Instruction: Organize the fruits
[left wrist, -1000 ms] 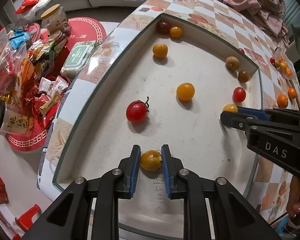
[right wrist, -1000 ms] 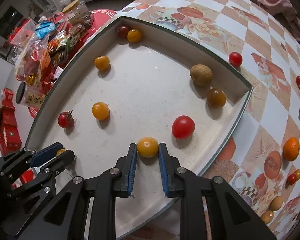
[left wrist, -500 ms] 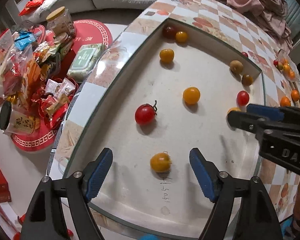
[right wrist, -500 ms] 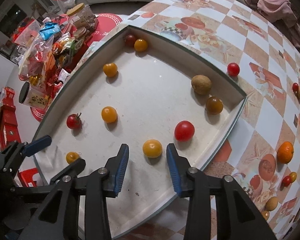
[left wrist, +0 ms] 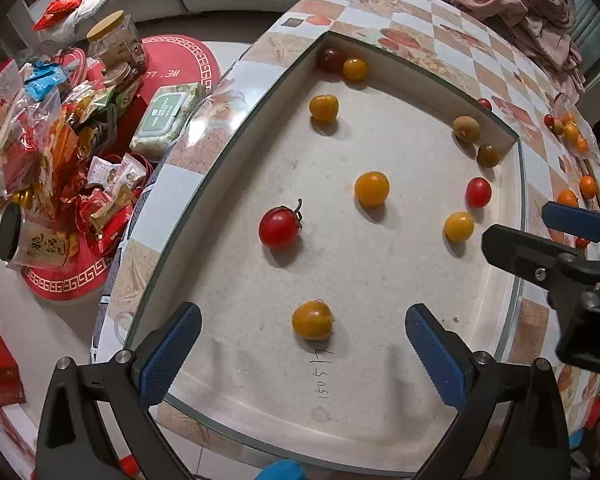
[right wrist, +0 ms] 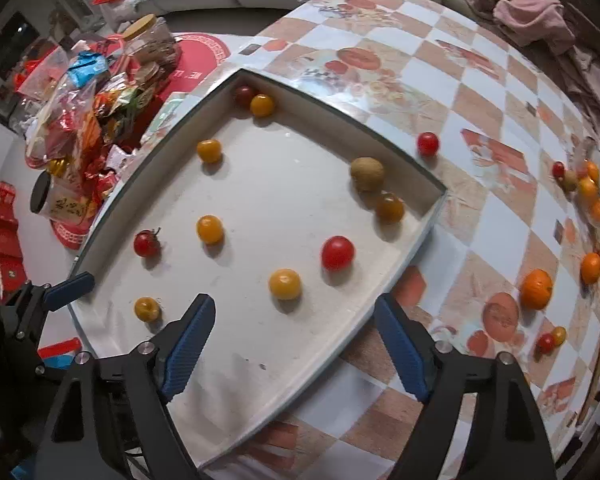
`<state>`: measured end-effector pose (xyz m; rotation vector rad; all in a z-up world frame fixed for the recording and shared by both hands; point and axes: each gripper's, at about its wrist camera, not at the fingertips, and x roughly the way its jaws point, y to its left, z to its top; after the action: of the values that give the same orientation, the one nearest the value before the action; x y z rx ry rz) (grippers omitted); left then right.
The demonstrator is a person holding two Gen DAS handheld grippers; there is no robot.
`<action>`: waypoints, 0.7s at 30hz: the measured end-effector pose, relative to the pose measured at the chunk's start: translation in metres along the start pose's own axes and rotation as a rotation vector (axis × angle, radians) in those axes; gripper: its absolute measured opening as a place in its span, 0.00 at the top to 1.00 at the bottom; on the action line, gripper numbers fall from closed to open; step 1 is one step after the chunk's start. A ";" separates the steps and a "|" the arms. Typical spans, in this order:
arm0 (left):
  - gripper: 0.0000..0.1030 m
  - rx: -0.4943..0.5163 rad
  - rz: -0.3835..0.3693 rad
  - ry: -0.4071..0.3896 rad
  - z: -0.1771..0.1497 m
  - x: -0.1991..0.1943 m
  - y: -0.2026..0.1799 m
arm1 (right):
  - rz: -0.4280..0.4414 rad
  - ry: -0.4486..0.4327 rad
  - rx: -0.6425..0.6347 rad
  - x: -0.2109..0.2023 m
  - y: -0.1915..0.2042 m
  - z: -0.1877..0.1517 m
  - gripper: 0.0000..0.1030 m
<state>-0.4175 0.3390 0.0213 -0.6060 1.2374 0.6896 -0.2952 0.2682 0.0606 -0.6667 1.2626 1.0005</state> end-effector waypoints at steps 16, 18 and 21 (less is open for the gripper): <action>0.00 0.042 0.056 -0.030 0.006 -0.010 -0.009 | -0.015 0.028 0.091 -0.004 -0.022 -0.009 0.00; 0.00 0.049 0.052 -0.025 0.007 -0.011 -0.012 | -0.019 0.030 0.101 -0.005 -0.025 -0.010 0.00; 0.00 0.081 0.054 -0.025 0.007 -0.012 -0.019 | -0.021 0.034 0.115 -0.005 -0.029 -0.012 0.00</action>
<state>-0.4005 0.3298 0.0356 -0.4977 1.2560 0.6865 -0.2753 0.2435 0.0600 -0.6092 1.3298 0.8957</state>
